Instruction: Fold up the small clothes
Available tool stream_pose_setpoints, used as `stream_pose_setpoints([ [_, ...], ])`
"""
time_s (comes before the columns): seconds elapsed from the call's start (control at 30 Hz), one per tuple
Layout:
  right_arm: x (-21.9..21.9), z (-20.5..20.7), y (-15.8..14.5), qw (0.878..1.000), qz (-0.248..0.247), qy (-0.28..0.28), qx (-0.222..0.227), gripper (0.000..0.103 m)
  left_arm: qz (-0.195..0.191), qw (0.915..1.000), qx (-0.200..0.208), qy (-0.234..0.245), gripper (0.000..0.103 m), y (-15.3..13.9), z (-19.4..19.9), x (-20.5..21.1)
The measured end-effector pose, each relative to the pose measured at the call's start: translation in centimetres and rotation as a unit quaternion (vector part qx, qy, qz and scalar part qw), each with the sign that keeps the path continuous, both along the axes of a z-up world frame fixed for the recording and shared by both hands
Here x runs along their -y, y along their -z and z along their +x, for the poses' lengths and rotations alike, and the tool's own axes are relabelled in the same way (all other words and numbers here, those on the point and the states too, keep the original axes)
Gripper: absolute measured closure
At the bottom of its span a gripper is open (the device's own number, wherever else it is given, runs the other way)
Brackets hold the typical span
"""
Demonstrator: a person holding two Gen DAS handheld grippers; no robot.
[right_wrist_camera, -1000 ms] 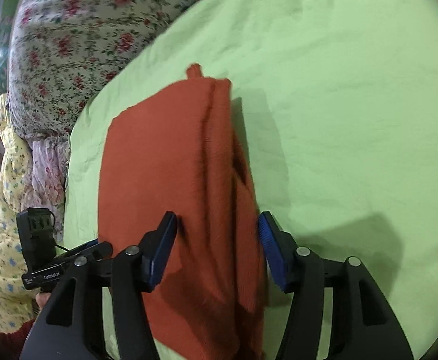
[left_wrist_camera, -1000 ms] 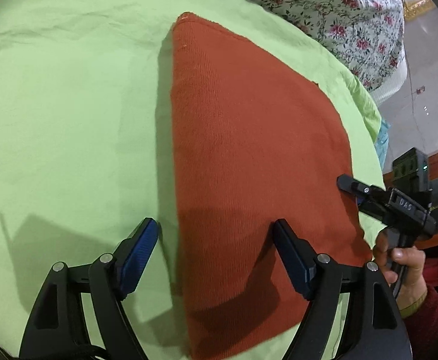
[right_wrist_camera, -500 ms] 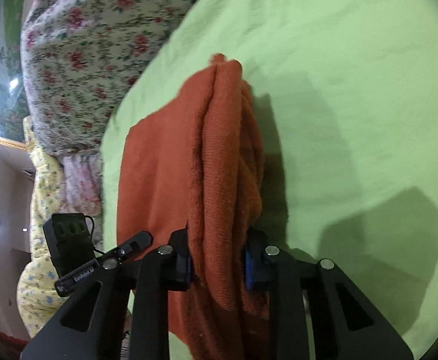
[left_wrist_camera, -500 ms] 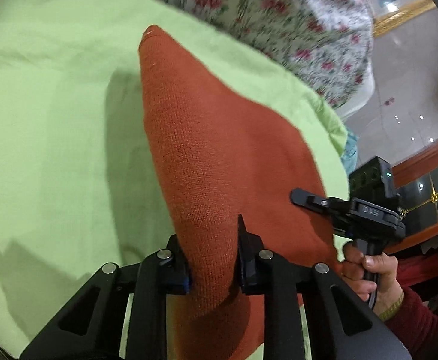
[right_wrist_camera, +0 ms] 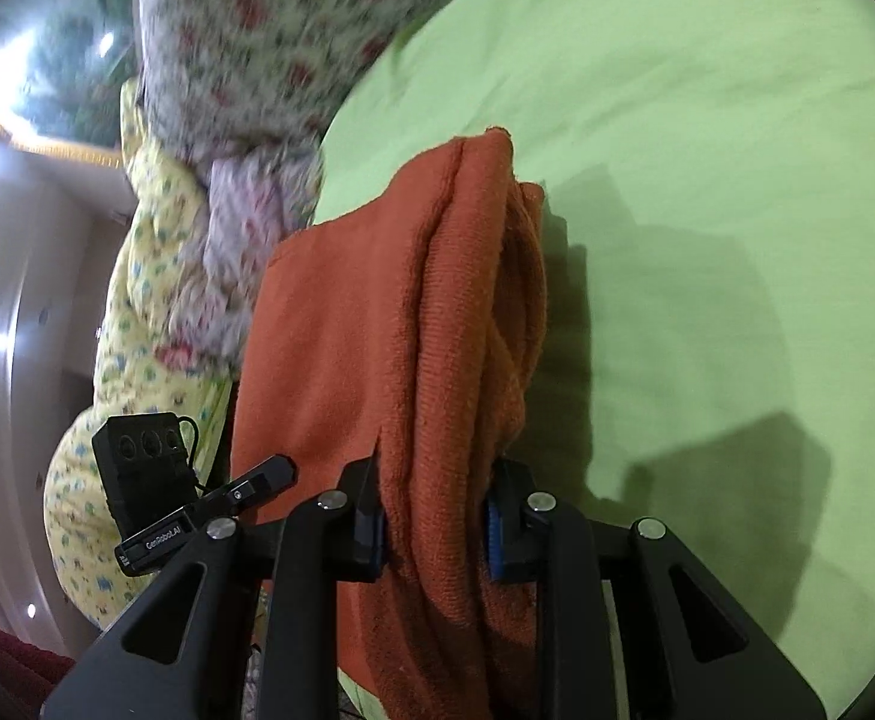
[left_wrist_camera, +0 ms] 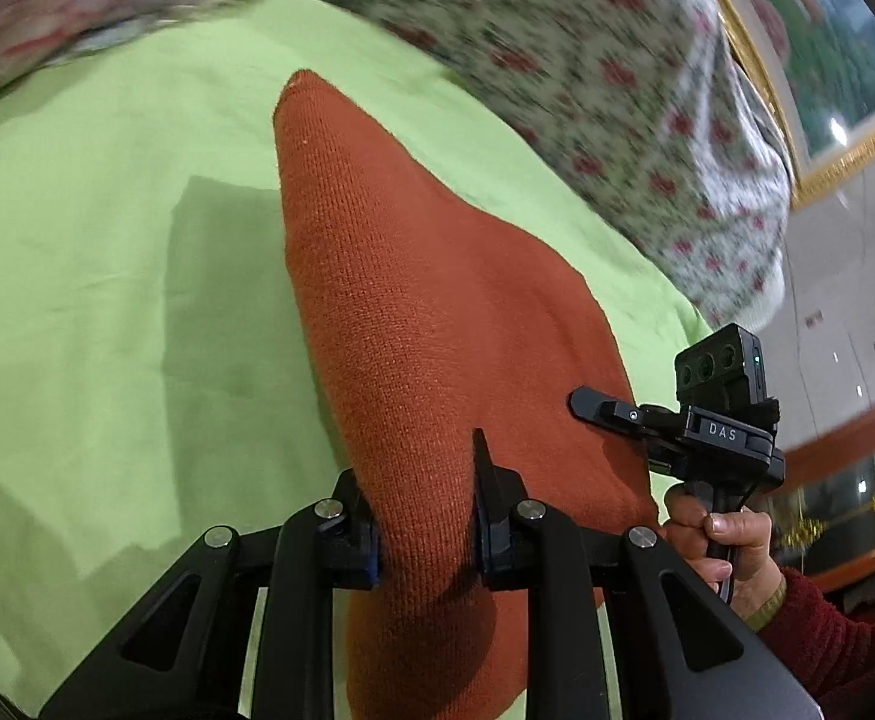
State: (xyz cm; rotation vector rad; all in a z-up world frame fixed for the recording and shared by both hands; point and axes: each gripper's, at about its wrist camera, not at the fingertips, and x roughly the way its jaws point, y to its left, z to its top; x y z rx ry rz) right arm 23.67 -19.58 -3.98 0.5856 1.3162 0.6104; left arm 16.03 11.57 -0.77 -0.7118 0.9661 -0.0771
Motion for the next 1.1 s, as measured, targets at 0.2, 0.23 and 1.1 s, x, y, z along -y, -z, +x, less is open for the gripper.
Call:
stream_pose_setpoints([
  [0.2,-5.0,0.5,2.2,0.999,-0.011,-0.046,-0.009,0.078,0.007,0.9992,-0.018,-0.034,0.081,2.8,-2.4,-2.9],
  [0.23,-5.5,0.6,2.7,0.998,-0.023,-0.053,-0.008,0.078,0.005,0.999,-0.024,-0.037,0.08,3.4,-2.5,-3.1],
  [1.1,-8.3,4.7,-1.0,0.988,-0.091,-0.053,0.113,0.093,0.118,0.9833,-0.089,-0.106,0.062,3.7,-1.4,-6.3],
])
